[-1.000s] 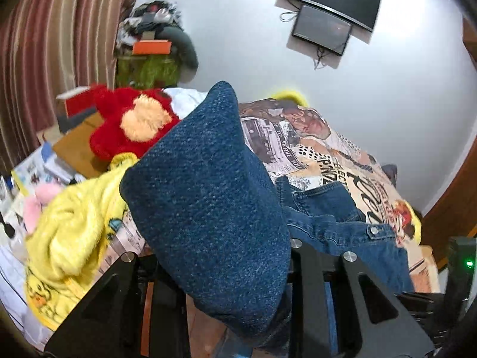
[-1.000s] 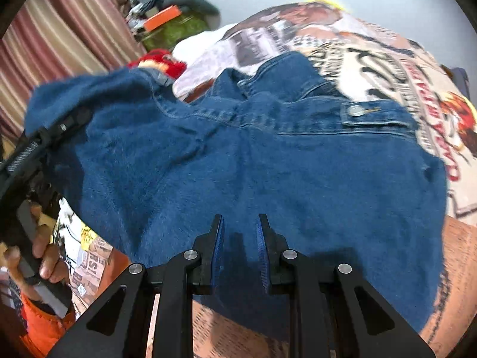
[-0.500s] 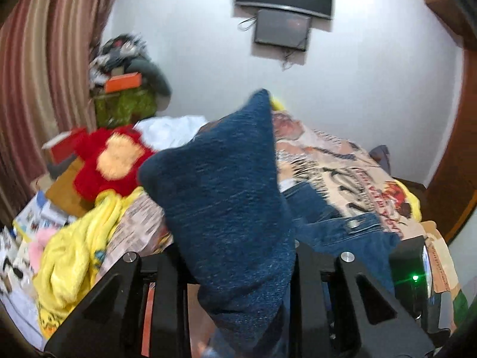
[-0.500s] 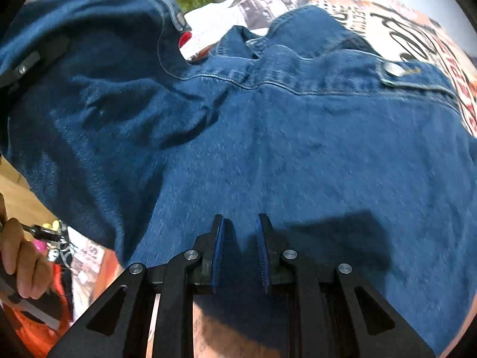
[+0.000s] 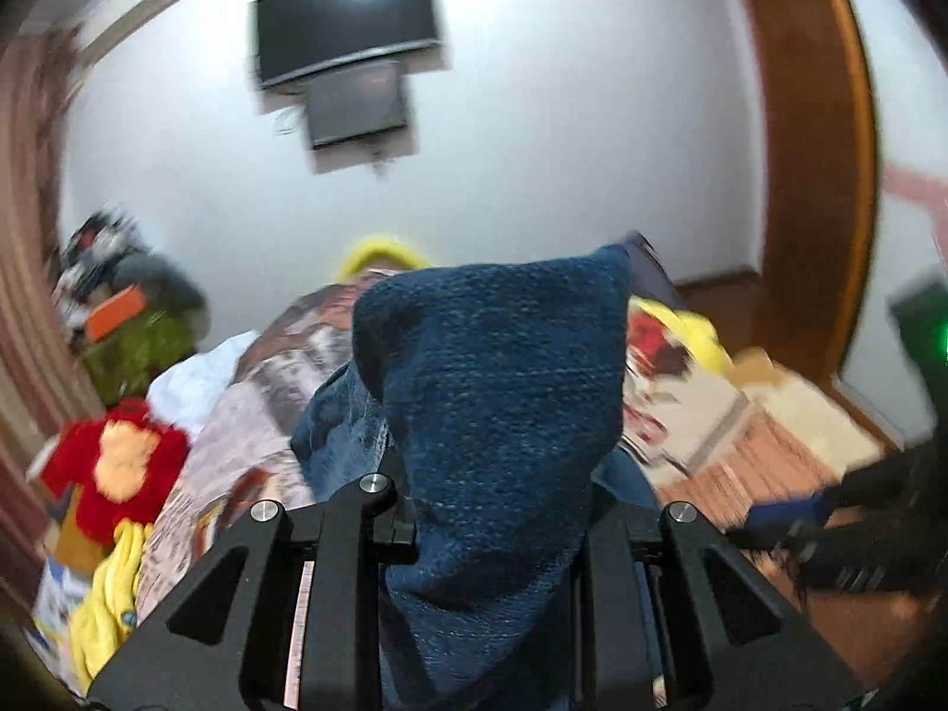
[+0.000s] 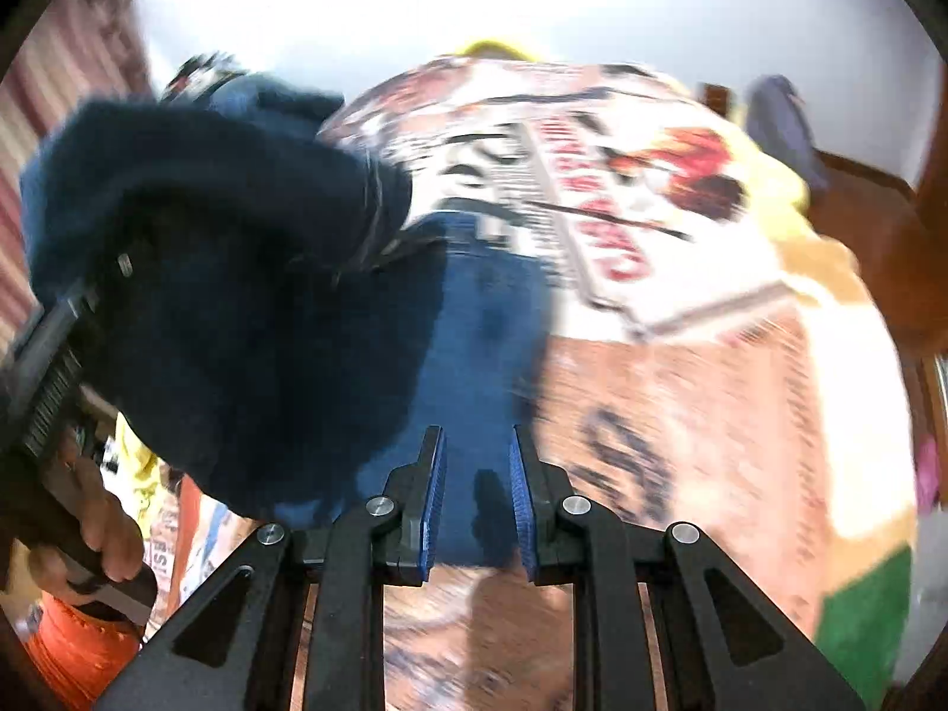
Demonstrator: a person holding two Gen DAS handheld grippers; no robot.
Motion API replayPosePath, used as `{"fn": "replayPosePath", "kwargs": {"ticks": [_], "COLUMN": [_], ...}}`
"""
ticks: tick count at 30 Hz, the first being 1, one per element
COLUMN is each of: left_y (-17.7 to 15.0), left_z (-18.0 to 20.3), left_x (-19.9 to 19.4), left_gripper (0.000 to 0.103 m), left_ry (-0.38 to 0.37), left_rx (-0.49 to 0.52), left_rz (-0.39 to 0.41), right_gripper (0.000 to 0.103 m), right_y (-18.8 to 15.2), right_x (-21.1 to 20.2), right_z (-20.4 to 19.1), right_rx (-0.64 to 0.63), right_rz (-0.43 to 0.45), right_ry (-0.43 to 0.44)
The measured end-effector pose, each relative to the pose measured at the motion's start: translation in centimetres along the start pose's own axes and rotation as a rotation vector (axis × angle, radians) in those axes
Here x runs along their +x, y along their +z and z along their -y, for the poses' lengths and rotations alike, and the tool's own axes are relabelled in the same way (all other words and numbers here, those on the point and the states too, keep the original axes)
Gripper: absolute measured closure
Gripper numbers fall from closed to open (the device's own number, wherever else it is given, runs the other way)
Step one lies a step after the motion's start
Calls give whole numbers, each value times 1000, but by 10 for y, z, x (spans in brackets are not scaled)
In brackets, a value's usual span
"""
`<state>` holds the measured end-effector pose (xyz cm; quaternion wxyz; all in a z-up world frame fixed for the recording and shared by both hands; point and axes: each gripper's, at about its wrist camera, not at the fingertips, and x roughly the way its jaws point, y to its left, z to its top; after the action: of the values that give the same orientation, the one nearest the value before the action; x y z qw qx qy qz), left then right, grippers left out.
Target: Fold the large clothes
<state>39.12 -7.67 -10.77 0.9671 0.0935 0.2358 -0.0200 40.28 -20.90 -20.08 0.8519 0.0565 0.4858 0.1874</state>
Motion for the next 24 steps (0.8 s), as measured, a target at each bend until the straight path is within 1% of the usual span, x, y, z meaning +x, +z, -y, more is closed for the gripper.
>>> {"fn": "replayPosePath", "kwargs": {"ticks": [1, 3, 6, 9, 11, 13, 15, 16, 18, 19, 20, 22, 24], "left_y": [-5, -15, -30, -46, -57, -64, -67, -67, -68, -66, -63, -59, -54], "left_z": [14, 40, 65, 82, 92, 99, 101, 101, 101, 97, 94, 88, 79], "left_x": [4, 12, 18, 23, 27, 26, 24, 23, 20, 16, 13, 3, -6], "left_gripper": [82, 82, 82, 82, 77, 74, 70, 68, 55, 38, 24, 16, 16], "left_ry": [-20, -52, -83, -141, -172, -167, -149, -143, -145, -197, -255, -343, -351], "left_rx": [38, 109, 184, 235, 264, 285, 295, 291, 276, 233, 188, 109, 73], "left_rz": [-22, -70, -128, -209, -281, -309, -318, -330, -351, -378, -400, -415, -418], "right_gripper": [86, 86, 86, 86, 86, 86, 86, 86, 86, 86, 86, 86, 86], "right_y": [-4, -15, -34, -54, -64, -71, -74, -76, -77, -77, -76, -74, -70], "right_x": [-7, -14, -23, -29, -32, -36, -39, -43, -49, -53, -55, -63, -69], "right_z": [15, 30, 52, 68, 76, 77, 79, 78, 76, 75, 74, 69, 63], "right_rx": [28, 65, 107, 139, 153, 161, 165, 165, 163, 160, 157, 144, 126], "right_rz": [1, -2, -15, -29, -39, -44, -40, -34, -23, -16, -9, 7, 27], "right_ry": [-12, -29, -55, -72, -79, -86, -86, -86, -85, -86, -85, -83, -80]}}
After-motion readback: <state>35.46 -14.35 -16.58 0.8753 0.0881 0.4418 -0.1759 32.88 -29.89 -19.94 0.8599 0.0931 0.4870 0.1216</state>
